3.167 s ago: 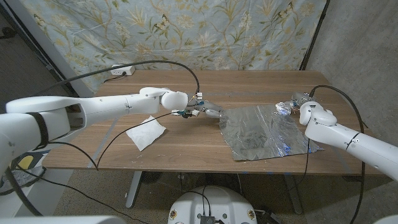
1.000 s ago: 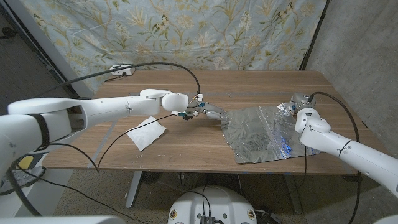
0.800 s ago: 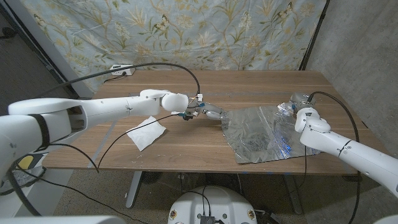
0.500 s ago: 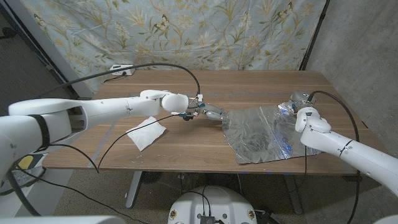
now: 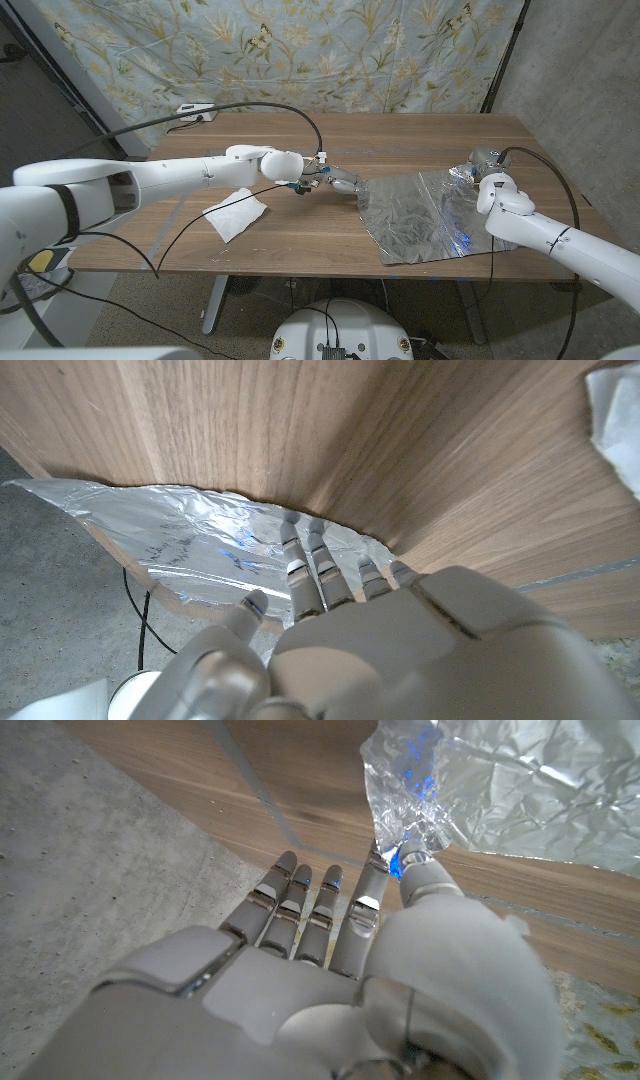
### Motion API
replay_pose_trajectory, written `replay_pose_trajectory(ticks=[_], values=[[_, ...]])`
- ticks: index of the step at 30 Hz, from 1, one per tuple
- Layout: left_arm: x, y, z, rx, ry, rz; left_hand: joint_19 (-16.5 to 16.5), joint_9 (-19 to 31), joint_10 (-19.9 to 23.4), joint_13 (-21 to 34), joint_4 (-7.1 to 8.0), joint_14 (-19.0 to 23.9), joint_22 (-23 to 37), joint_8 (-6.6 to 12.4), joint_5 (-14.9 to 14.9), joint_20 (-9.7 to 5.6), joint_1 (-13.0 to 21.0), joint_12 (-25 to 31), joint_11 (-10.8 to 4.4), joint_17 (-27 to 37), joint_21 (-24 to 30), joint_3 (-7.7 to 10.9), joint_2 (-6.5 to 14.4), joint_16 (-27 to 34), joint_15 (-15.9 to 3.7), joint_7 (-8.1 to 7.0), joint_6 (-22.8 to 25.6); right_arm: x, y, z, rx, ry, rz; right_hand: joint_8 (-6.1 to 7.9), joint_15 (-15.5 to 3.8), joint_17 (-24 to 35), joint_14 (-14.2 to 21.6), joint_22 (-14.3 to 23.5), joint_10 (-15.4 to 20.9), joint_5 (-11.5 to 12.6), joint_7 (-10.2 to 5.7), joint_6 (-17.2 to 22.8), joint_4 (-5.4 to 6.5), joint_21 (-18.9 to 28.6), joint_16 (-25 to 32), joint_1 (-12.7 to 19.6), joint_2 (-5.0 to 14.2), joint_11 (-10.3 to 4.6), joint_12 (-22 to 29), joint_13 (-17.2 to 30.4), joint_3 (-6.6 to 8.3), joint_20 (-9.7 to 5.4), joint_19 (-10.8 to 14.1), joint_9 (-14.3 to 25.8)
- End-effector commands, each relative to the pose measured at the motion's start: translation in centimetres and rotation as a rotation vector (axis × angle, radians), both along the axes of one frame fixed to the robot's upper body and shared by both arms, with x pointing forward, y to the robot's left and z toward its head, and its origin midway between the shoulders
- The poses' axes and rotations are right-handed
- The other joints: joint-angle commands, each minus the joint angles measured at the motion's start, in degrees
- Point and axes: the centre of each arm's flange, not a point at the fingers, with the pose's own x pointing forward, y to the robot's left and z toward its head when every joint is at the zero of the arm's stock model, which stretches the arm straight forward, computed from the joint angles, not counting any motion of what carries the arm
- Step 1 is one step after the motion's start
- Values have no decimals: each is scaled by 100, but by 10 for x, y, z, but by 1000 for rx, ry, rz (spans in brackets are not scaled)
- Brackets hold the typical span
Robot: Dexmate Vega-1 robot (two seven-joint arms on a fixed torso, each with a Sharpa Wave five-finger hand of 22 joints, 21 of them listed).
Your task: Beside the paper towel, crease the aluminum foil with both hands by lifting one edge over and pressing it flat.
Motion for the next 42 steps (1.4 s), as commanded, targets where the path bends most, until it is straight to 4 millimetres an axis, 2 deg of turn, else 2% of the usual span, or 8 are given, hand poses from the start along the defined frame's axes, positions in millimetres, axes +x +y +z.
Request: replay_pose_trajectory(ticks=[1, 9, 23, 25, 27, 40, 41, 42], values=[[1, 1, -2, -2, 4, 2, -696, 20, 23, 30, 5, 21, 14, 11, -8, 31, 36, 28, 2, 20, 3, 41, 8, 3, 30, 32, 4, -8, 4, 7, -6, -9, 8, 17, -507, 25, 56, 28, 58, 18, 0, 31, 1, -7, 27, 74, -8, 5, -4, 10, -37, -193, 43, 11], [2, 2, -3, -8, 6, 2, -693, 21, 23, 30, -6, 24, 14, 16, -9, 33, 45, 34, 10, 19, 0, 57, 1, 3, 23, 32, 11, -17, 11, 19, -23, -17, 21, 18, -478, 30, 41, 29, 34, 14, -4, 56, 11, -17, 14, 110, 0, 48, -35, 9, -53, -191, 37, 10], [3, 4, -5, -19, 10, -1, -683, 22, 17, 29, -27, 22, 13, 16, -9, 34, 64, 38, 11, 18, -1, 86, -3, -1, 22, 25, 6, -29, 20, 32, -33, -13, 24, 2, -451, 37, 40, 29, 31, 8, 5, 54, 26, -28, 3, 158, 11, 8, -64, 10, -82, -191, 32, 10], [3, 4, -5, -22, 11, 0, -681, 23, 16, 29, -30, 26, 13, 16, -9, 32, 67, 39, 11, 17, -1, 89, -4, 0, 23, 21, 5, -30, 21, 34, -35, -12, 21, -6, -447, 39, 38, 29, 25, 5, 6, 45, 31, -30, -1, 170, 13, 93, -74, 10, -94, -188, 31, 11], [3, 5, -6, -25, 12, -1, -680, 23, 18, 29, -33, 25, 13, 16, -9, 30, 69, 40, 17, 17, -2, 93, -5, 0, 21, 16, 5, -32, 22, 35, -35, -16, 14, -11, -435, 40, 39, 30, 52, 3, 11, 43, 35, -34, -3, 179, 14, 38, -69, 11, -104, -184, 27, 11], [6, 1, -8, -45, 17, -12, -675, 23, 5, 29, -49, 29, 13, 18, -10, 37, 83, 40, 16, 16, -4, 114, -9, 0, 12, 21, 5, -45, 36, 46, -53, -13, 2, -20, -411, 45, 49, 31, 80, -4, 24, 53, 49, -60, -9, 206, 26, 115, -78, 11, -136, -166, -34, 11], [7, 1, -7, -49, 15, -11, -675, 23, 5, 29, -52, 29, 13, 15, -10, 39, 86, 41, 15, 16, -4, 117, -9, 0, 15, 8, -3, -45, 37, 46, -48, -11, -1, -23, -409, 46, 51, 31, 73, -6, 24, 56, 50, -61, -10, 216, 31, 50, -86, 11, -142, -162, -36, 12], [7, 1, -7, -53, 13, -10, -673, 23, 4, 29, -53, 31, 13, 14, -10, 40, 86, 40, 15, 16, -4, 117, -9, 1, 14, 8, -5, -46, 38, 47, -48, -7, 0, -25, -407, 47, 56, 31, 89, -7, 24, 56, 53, -62, -10, 221, 34, 120, -83, 12, -148, -160, -39, 12]])
